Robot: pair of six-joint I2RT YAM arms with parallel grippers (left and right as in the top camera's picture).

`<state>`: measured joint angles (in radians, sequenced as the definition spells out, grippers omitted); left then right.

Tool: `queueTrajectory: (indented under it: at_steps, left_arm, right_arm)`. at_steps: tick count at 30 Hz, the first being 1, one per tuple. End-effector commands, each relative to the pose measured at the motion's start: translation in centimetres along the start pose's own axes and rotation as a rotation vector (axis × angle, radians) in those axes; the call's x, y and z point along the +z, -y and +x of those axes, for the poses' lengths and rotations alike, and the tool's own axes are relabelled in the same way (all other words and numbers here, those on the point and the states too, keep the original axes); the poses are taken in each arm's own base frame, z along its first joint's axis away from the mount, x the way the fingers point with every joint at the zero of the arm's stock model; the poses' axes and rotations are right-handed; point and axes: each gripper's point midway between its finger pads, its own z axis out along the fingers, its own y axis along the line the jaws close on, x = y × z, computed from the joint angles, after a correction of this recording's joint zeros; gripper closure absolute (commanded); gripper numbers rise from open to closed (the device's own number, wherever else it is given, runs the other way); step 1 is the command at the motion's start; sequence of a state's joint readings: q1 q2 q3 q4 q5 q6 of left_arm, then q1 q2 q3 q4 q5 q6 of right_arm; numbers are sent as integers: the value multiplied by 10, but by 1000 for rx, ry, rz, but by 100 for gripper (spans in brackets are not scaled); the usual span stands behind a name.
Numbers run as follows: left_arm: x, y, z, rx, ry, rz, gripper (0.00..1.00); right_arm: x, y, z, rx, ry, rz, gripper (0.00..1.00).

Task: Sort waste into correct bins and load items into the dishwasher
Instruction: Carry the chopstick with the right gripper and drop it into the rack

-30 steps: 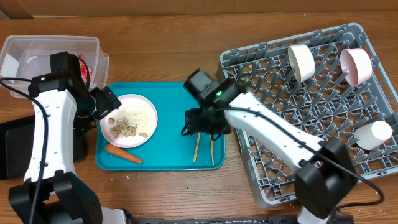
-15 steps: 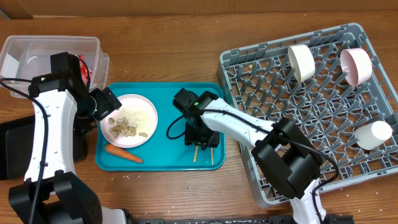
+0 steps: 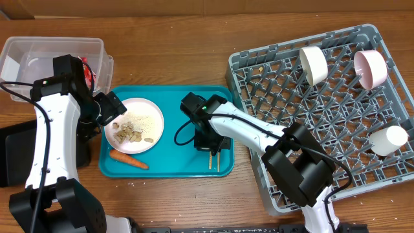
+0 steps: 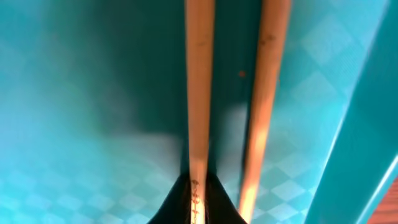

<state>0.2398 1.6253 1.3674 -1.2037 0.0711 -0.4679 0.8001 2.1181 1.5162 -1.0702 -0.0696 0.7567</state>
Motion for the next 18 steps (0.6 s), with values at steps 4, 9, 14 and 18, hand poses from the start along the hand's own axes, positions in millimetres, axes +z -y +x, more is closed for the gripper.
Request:
queueTrajectory:
  at_steps: [4, 9, 14, 18]
  left_arm:
    - [-3, 1, 1, 21, 11, 10, 4]
    - [-3, 1, 1, 21, 11, 10, 4]
    - [-3, 1, 1, 21, 13, 10, 4]
    - [-3, 2, 1, 24, 12, 10, 4]
  right_arm:
    - [-24, 3, -12, -128, 27, 7, 96]
    - [-90, 17, -26, -154, 143, -28, 96]
    - [-167, 53, -29, -246, 292, -79, 96]
    - [-187, 105, -12, -294, 236, -21, 96]
